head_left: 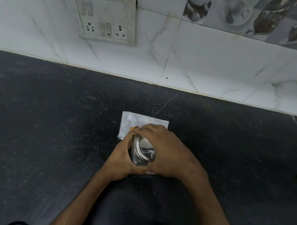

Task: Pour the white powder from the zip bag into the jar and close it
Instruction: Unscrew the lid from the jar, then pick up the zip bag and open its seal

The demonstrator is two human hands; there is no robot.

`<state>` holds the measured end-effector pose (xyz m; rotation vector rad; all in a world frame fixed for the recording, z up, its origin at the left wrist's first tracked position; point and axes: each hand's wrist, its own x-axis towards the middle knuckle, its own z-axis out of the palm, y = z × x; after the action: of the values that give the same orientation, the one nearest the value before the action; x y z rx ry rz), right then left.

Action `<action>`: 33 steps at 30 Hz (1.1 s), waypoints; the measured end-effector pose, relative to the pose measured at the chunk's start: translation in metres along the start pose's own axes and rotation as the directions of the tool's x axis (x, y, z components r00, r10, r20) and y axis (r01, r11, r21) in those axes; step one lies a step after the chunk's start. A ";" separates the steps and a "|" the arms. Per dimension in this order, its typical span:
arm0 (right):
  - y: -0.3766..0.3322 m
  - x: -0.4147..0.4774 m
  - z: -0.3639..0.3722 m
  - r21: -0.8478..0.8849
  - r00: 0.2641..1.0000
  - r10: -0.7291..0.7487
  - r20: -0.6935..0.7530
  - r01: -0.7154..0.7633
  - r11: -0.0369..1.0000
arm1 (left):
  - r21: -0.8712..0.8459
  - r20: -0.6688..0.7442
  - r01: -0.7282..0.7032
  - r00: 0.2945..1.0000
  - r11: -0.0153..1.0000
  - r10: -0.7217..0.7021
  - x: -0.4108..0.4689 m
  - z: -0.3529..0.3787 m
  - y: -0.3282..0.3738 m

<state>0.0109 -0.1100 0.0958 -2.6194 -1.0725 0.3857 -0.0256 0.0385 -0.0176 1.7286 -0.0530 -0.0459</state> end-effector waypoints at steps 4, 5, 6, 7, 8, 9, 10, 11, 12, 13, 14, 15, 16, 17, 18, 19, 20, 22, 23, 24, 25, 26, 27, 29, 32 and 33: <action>0.010 -0.012 -0.026 0.031 0.996 0.032 -0.085 -0.029 0.999 | 0.005 -0.004 0.012 1.000 1.000 -0.012 -0.001 0.000 0.001; 0.017 -0.018 -0.031 0.085 0.985 0.080 -0.152 -0.068 0.994 | 0.007 0.002 0.011 1.000 1.000 -0.011 0.000 0.000 0.000; 0.025 -0.024 -0.034 0.147 0.963 0.136 -0.233 -0.104 0.984 | 0.011 0.005 0.010 1.000 1.000 -0.011 0.000 -0.001 -0.001; 0.035 -0.030 -0.032 0.200 0.929 0.196 -0.313 -0.137 0.970 | 0.018 0.007 0.009 1.000 1.000 -0.009 0.000 -0.001 -0.002; 0.046 -0.035 -0.026 0.243 0.887 0.260 -0.382 -0.175 0.954 | 0.024 0.006 0.007 1.000 1.000 -0.008 0.001 -0.001 -0.003; 0.058 -0.039 -0.016 0.283 0.834 0.326 -0.444 -0.215 0.935 | 0.028 0.008 0.004 1.000 1.000 -0.005 0.001 -0.001 -0.003; 0.070 -0.043 -0.001 0.330 0.772 0.396 -0.497 -0.254 0.909 | 0.025 0.011 0.002 1.000 1.000 -0.003 0.001 -0.001 -0.003; 0.081 -0.047 0.016 0.382 0.705 0.470 -0.530 -0.296 0.875 | 0.026 0.017 0.000 1.000 1.000 0.000 0.001 -0.001 -0.003; 0.089 -0.050 0.034 0.433 0.641 0.543 -0.542 -0.342 0.834 | 0.028 0.019 -0.003 1.000 1.000 0.002 0.001 -0.001 -0.003; 0.097 -0.054 0.051 0.479 0.584 0.610 -0.535 -0.385 0.789 | 0.031 0.019 -0.007 1.000 1.000 0.007 0.001 -0.001 -0.003; 0.104 -0.057 0.067 0.516 0.536 0.662 -0.523 -0.419 0.747 | 0.030 0.017 -0.011 1.000 0.999 0.010 0.001 -0.001 -0.003; 0.109 -0.060 0.081 0.541 0.504 0.697 -0.511 -0.441 0.716 | 0.030 0.016 -0.014 1.000 0.999 0.014 0.001 -0.002 -0.003; 0.113 -0.062 0.092 0.553 0.485 0.716 -0.502 -0.457 0.697 | 0.031 0.018 -0.018 1.000 0.999 0.017 0.001 -0.002 -0.003; 0.116 -0.064 0.100 0.554 0.473 0.725 -0.501 -0.469 0.688 | 0.030 0.021 -0.018 1.000 0.999 0.018 0.001 -0.002 -0.003; 0.119 -0.065 0.106 0.548 0.470 0.725 -0.504 -0.475 0.688 | 0.025 0.026 -0.019 0.999 1.000 0.019 0.001 -0.002 -0.002; 0.122 -0.066 0.111 0.539 0.478 0.719 -0.505 -0.476 0.695 | 0.026 0.029 -0.024 0.999 0.999 0.024 0.001 -0.002 -0.001; 0.125 -0.066 0.115 0.527 0.499 0.710 -0.497 -0.477 0.704 | 0.032 0.031 -0.032 0.999 0.999 0.031 0.001 -0.002 -0.001; 0.127 -0.066 0.117 0.497 0.561 0.692 -0.454 -0.485 0.719 | 0.058 0.034 -0.042 0.999 0.997 0.040 0.001 -0.002 -0.001; 0.127 -0.066 0.116 0.468 0.584 0.684 -0.437 -0.502 0.727 | 0.078 0.037 -0.041 0.999 0.996 0.038 0.001 -0.002 -0.002; 0.125 -0.065 0.112 0.427 0.588 0.681 -0.436 -0.531 0.732 | 0.098 0.047 -0.027 0.999 0.995 0.023 -0.001 -0.002 -0.003; 0.121 -0.063 0.106 0.391 0.572 0.682 -0.455 -0.560 0.731 | 0.128 0.075 -0.007 0.997 0.992 -0.002 -0.002 -0.005 -0.004; 0.116 -0.059 0.097 0.376 0.547 0.682 -0.486 -0.574 0.728 | 0.175 0.117 0.000 0.993 0.985 -0.020 -0.004 -0.009 -0.005; 0.112 -0.053 0.087 0.384 0.527 0.672 -0.521 -0.558 0.736 | 0.234 0.155 -0.006 0.987 0.972 -0.031 -0.005 -0.015 -0.007; 0.103 -0.038 0.065 0.459 0.519 0.646 -0.560 -0.454 0.763 | 0.291 0.182 0.029 0.980 0.956 -0.085 -0.004 -0.034 -0.009; 0.103 -0.003 0.041 0.564 0.582 0.720 -0.377 -0.472 0.677 | 0.214 -0.054 0.136 0.990 0.967 -0.127 0.013 -0.063 -0.008; 0.109 0.010 0.039 0.562 0.601 0.752 -0.271 -0.536 0.630 | 0.189 -0.201 0.178 0.970 0.966 -0.140 0.023 -0.070 -0.009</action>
<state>0.0738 -0.1712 0.0189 -2.3885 0.2021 0.0604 0.0021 0.1072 -0.0151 1.9345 0.2274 0.0028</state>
